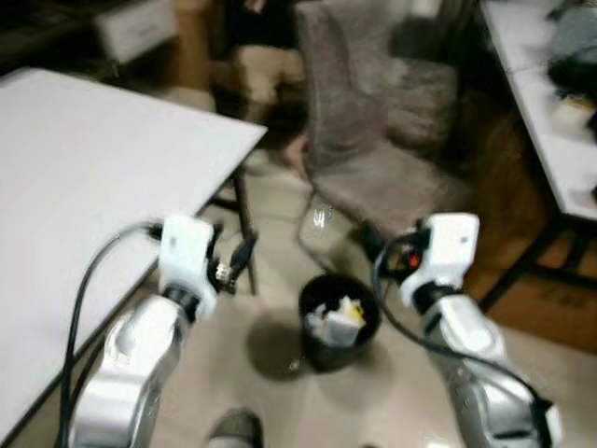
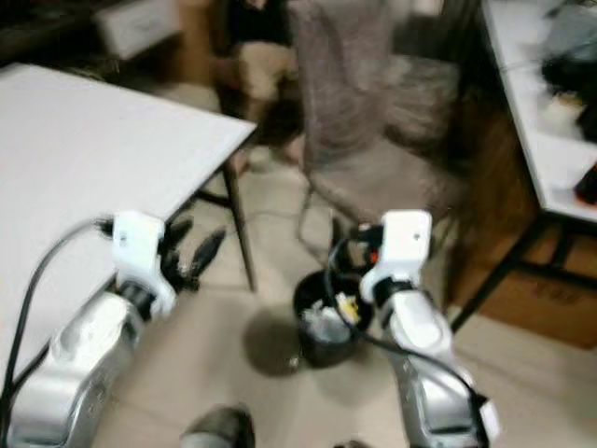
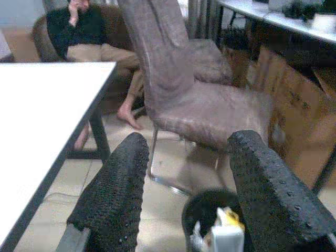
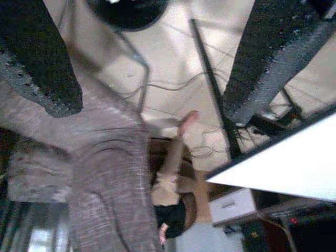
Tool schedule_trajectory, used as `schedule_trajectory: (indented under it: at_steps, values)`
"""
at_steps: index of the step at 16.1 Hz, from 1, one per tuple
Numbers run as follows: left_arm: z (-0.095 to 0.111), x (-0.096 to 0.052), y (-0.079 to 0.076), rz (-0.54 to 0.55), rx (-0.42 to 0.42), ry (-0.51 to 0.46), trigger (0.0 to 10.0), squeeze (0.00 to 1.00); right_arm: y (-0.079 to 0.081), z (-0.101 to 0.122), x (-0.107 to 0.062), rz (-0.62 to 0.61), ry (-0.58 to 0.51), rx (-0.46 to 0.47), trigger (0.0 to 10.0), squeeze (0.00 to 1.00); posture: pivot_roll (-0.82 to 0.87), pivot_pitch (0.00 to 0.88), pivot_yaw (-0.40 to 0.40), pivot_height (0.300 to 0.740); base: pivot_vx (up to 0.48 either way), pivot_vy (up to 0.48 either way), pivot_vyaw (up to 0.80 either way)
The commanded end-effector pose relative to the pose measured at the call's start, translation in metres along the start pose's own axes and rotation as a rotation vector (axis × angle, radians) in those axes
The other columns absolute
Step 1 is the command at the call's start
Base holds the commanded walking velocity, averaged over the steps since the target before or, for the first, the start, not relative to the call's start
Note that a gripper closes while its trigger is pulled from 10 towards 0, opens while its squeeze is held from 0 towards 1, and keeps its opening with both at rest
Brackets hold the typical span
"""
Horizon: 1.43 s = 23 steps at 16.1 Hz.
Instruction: Picking trash to rubbish bin
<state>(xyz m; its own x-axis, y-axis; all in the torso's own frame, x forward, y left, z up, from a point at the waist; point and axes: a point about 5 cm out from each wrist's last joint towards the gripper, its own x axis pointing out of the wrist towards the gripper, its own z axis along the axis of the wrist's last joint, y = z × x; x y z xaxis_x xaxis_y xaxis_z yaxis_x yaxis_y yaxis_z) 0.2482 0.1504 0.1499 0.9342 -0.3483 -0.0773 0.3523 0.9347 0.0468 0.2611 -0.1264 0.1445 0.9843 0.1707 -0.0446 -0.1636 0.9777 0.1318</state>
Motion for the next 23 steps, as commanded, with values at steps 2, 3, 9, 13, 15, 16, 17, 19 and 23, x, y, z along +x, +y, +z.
schedule_trajectory:
  at_steps: [2, 3, 9, 13, 15, 16, 17, 19, 23]
  values:
    - [0.008, 0.001, 0.000, 0.000, 0.022, -0.021, 10.0, 0.00, 0.000, 0.000, -0.003, -0.004, 0.007, 0.009, 10.0, 0.00, -0.04, 0.054, -0.004, 0.740, -0.300, 0.000, 0.00]
    - [0.008, 0.000, 0.001, 0.001, 0.023, -0.020, 10.0, 0.00, 0.001, -0.001, -0.003, -0.003, 0.009, 0.011, 10.0, 0.00, -0.04, 0.053, -0.004, 0.740, -0.307, 0.000, 0.00]
    - [0.013, -0.002, 0.004, 0.011, 0.041, -0.029, 10.0, 0.00, 0.004, 0.002, -0.002, 0.014, -0.011, 0.014, 10.0, 0.00, -0.03, 0.050, -0.013, 0.740, -0.301, 0.000, 0.00]
    - [0.015, -0.004, 0.006, 0.019, 0.045, -0.036, 10.0, 0.00, 0.006, 0.005, -0.001, 0.025, -0.024, 0.021, 10.0, 0.00, -0.03, 0.050, -0.014, 0.740, -0.303, 0.000, 0.00]
    - [0.016, -0.004, 0.006, 0.022, 0.046, -0.036, 10.0, 0.00, 0.007, 0.005, 0.000, 0.028, -0.027, 0.024, 10.0, 0.00, -0.02, 0.049, -0.014, 0.740, -0.302, 0.000, 0.00]
    - [0.016, -0.003, 0.007, 0.024, 0.047, -0.036, 10.0, 0.00, 0.008, 0.005, 0.001, 0.030, -0.029, 0.025, 10.0, 0.00, -0.02, 0.050, -0.015, 0.740, -0.304, 0.000, 0.00]
    - [0.017, -0.004, 0.008, 0.026, 0.048, -0.038, 10.0, 0.00, 0.008, 0.005, 0.001, 0.033, -0.028, 0.026, 10.0, 0.00, -0.02, 0.048, -0.016, 0.740, -0.304, 0.000, 0.00]
    - [0.017, -0.004, 0.008, 0.030, 0.048, -0.038, 10.0, 0.00, 0.010, 0.004, 0.001, 0.040, -0.025, 0.026, 10.0, 0.00, -0.02, 0.048, -0.020, 0.740, -0.304, 0.000, 0.00]
    - [0.013, -0.010, 0.010, 0.052, 0.045, -0.021, 10.0, 0.00, 0.011, -0.001, 0.002, 0.066, -0.003, 0.020, 10.0, 0.00, 0.00, 0.052, -0.032, 0.740, -0.303, 0.000, 0.00]
